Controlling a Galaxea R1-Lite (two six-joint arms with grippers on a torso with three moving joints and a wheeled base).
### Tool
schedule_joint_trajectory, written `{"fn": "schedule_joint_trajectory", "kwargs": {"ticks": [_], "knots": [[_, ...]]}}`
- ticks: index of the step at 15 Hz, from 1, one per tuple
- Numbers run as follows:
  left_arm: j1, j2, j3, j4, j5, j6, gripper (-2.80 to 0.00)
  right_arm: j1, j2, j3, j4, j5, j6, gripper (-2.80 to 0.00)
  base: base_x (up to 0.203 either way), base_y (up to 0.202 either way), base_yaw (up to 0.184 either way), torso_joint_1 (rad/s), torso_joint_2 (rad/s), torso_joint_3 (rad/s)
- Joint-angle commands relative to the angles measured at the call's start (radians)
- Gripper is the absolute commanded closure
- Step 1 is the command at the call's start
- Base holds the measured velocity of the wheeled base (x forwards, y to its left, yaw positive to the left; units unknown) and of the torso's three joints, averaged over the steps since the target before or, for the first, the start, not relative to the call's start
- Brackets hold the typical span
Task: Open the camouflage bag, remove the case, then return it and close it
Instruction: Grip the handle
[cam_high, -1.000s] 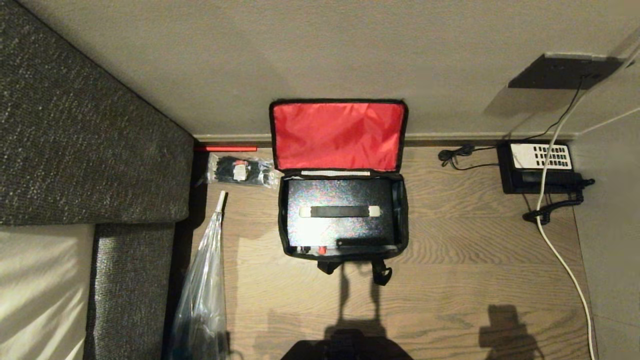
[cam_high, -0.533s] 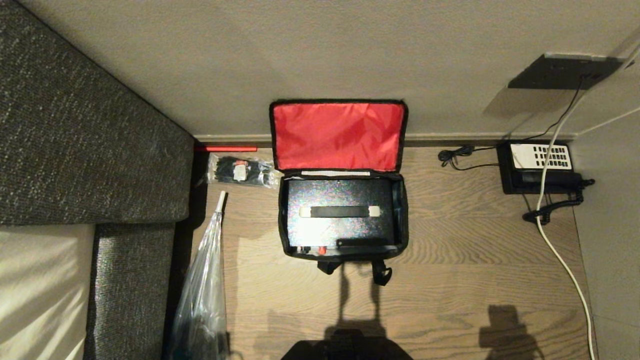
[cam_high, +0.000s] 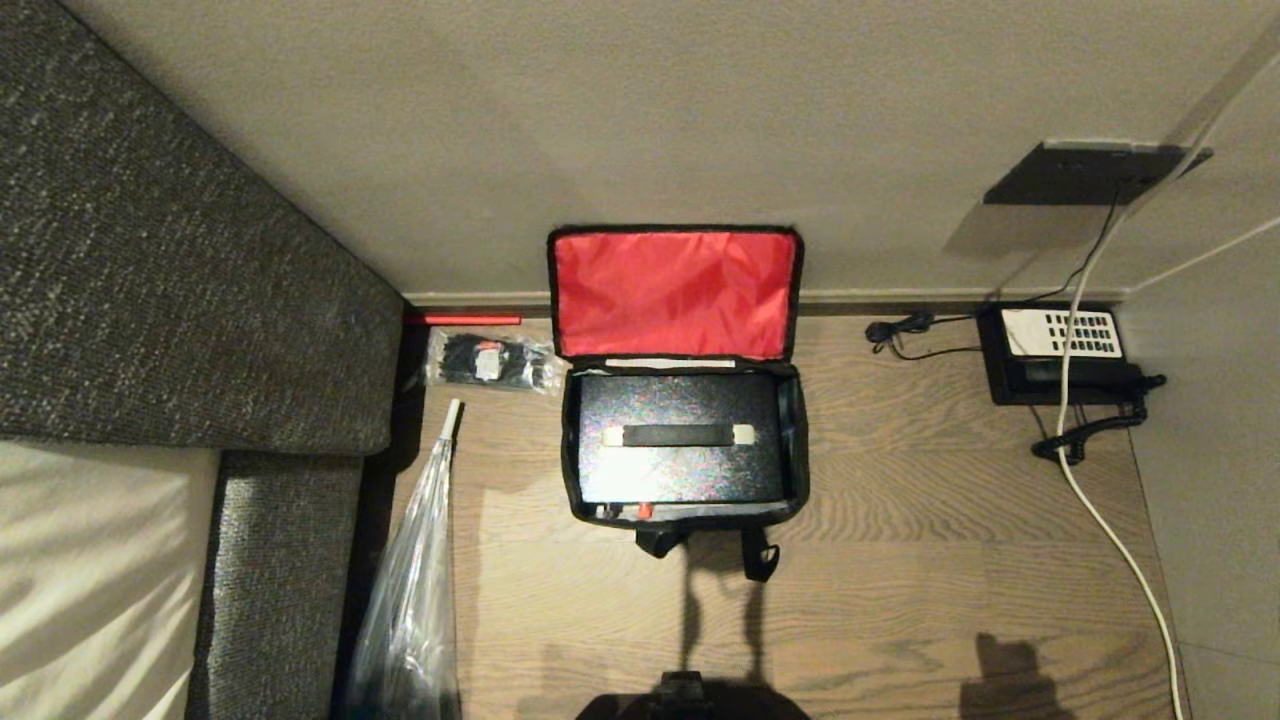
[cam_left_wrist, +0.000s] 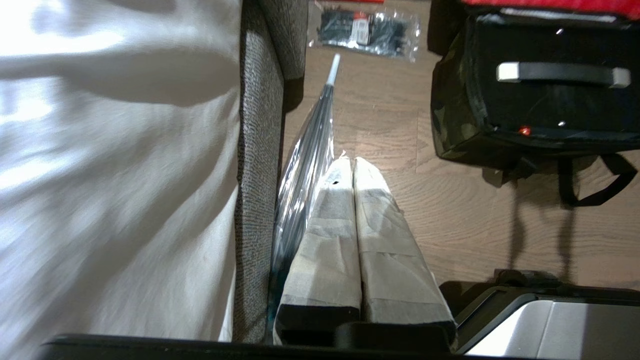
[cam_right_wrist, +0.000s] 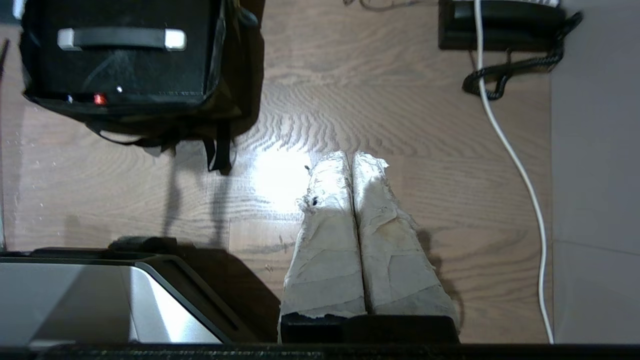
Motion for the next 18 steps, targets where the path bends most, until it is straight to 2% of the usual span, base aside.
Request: {"fn": "schedule_joint_trajectory", "kwargs": {"ticks": [1, 12, 18], "knots": [[0.0, -0.002, 0.003, 0.0, 0.001, -0.002, 0.0, 0.0, 0.0, 0.0, 0.0, 0.0, -0.001, 0.0, 0.0, 0.0, 0.0, 0.002, 0.0, 0.2], [0.001, -0.002, 0.003, 0.0, 0.001, -0.001, 0.0, 0.0, 0.0, 0.0, 0.0, 0.0, -0.001, 0.0, 0.0, 0.0, 0.0, 0.002, 0.0, 0.204], [0.001, -0.002, 0.002, 0.001, -0.002, 0.011, 0.0, 0.0, 0.0, 0.0, 0.0, 0.0, -0.001, 0.0, 0.0, 0.0, 0.0, 0.002, 0.0, 0.041]]}}
